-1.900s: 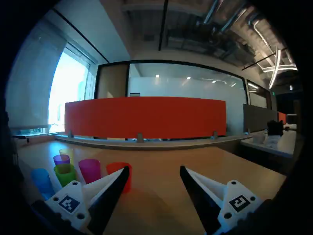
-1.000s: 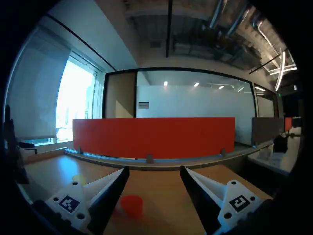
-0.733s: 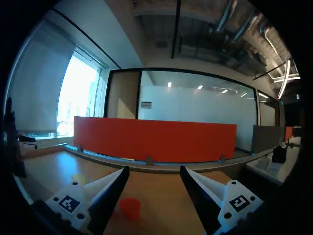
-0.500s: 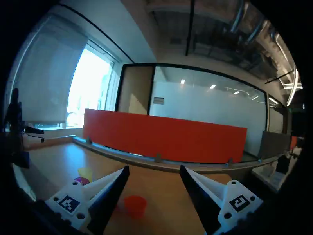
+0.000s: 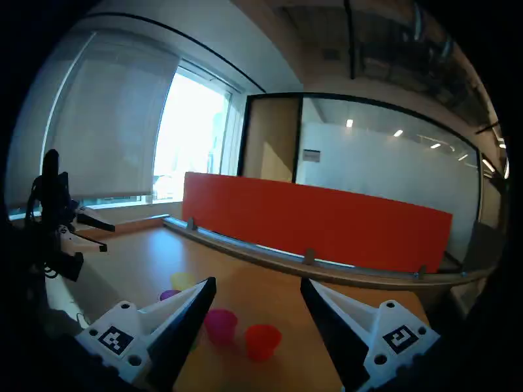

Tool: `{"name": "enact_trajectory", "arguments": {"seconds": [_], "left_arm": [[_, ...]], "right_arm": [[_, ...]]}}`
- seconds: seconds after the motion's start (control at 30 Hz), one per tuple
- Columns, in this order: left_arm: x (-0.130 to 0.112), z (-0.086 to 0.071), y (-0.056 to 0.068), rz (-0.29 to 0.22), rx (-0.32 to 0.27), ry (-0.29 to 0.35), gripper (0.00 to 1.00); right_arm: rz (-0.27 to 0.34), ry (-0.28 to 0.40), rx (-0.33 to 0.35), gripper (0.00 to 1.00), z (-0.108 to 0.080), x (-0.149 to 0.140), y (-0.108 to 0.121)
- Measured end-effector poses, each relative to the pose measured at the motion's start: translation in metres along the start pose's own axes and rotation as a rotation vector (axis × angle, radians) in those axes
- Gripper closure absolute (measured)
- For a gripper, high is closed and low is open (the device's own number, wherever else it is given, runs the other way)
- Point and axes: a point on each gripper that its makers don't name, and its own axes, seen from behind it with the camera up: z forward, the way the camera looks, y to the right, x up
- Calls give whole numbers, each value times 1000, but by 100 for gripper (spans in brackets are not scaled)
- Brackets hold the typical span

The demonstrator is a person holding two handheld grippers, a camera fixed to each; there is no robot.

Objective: Pour water

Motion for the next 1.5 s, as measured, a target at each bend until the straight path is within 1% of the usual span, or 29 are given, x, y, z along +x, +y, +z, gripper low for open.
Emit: {"name": "enact_trajectory", "arguments": {"seconds": [0.1, 0.2, 0.43, 0.8, 0.9, 1.0, 1.1, 1.2, 1.37, 1.5], "left_arm": [[-3, 3, 15, 25, -62, -11, 0], [-6, 4, 29, 34, -120, -25, 0], [-18, 11, 48, 36, -210, -59, 0], [-45, 17, 89, 61, -384, -148, 0], [-53, 19, 94, 74, -406, -169, 0], [-65, 23, 97, 87, -425, -207, 0], [-76, 25, 103, 97, -454, -239, 0], [-83, 26, 110, 96, -480, -257, 0], [-95, 28, 122, 75, -536, -287, 0], [-104, 30, 128, 73, -563, -306, 0]], "right_arm": [[-4, -19, 20, 0, 0, 1, 1], [-14, -36, 39, 0, 0, 0, 0], [-35, -55, 53, 0, 2, -4, 1], [-27, -84, 48, 0, 5, -16, 12], [-26, -89, 50, 0, 6, -19, 13], [-22, -92, 48, 0, 8, -21, 15], [-20, -90, 48, 0, 9, -21, 17], [-23, -94, 49, 0, 11, -23, 18], [-24, -106, 47, 0, 15, -30, 21], [-17, -114, 46, 0, 19, -34, 23]]}}
